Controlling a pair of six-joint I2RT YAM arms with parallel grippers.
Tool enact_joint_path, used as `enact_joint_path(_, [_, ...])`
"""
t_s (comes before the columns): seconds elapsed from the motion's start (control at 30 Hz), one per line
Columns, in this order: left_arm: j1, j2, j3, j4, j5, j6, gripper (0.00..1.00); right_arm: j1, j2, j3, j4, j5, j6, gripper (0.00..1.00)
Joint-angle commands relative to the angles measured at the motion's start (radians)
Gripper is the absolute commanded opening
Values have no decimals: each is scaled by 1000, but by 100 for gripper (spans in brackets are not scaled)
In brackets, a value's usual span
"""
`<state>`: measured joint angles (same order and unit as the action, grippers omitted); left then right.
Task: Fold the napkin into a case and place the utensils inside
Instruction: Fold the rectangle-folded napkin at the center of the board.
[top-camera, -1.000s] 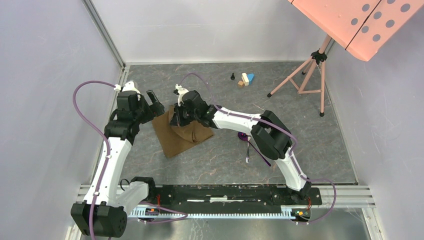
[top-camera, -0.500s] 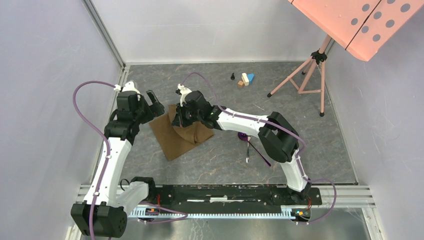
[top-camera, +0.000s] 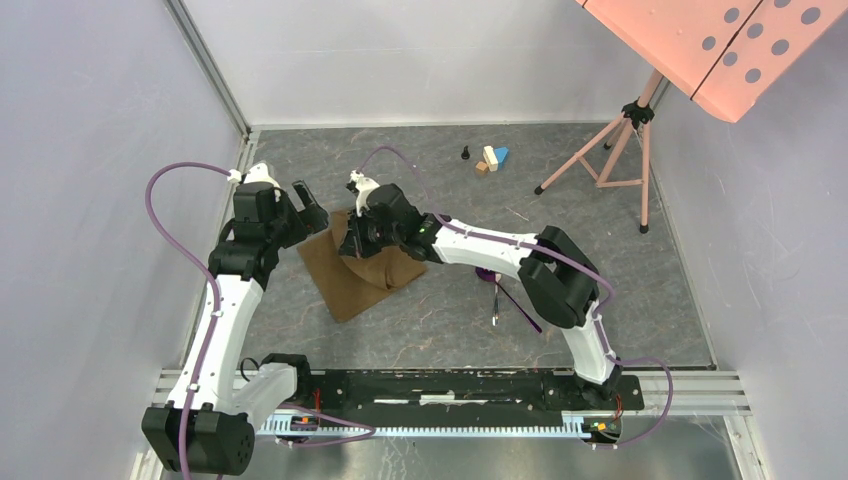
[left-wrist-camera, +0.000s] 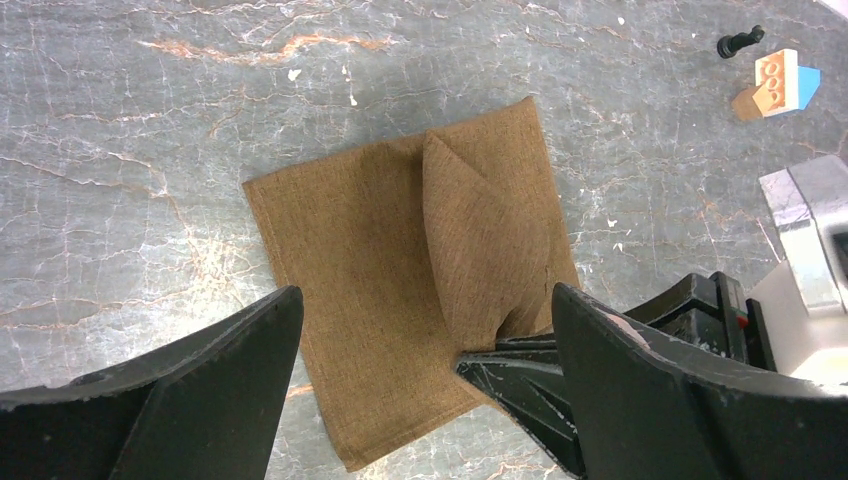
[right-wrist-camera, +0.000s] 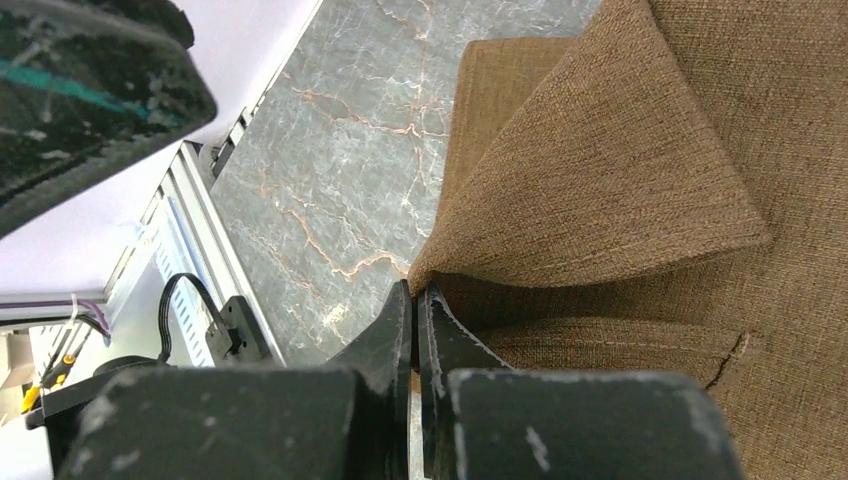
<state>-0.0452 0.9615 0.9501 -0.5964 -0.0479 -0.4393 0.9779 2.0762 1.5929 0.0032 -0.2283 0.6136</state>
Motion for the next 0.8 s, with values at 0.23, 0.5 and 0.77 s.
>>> enact_joint_path(0.23, [5,-19,-4,17,-7,36,100,16,101,61,67,-13,26,0])
enact_joint_path(0.5, [8,-22,-5,18,-16,36,100,12,164,124,68,-53,13,33])
enact_joint_path(0.77, [9,-21,-11,22,-43,36,100,-25,-60,-74,41,-141,-125,53])
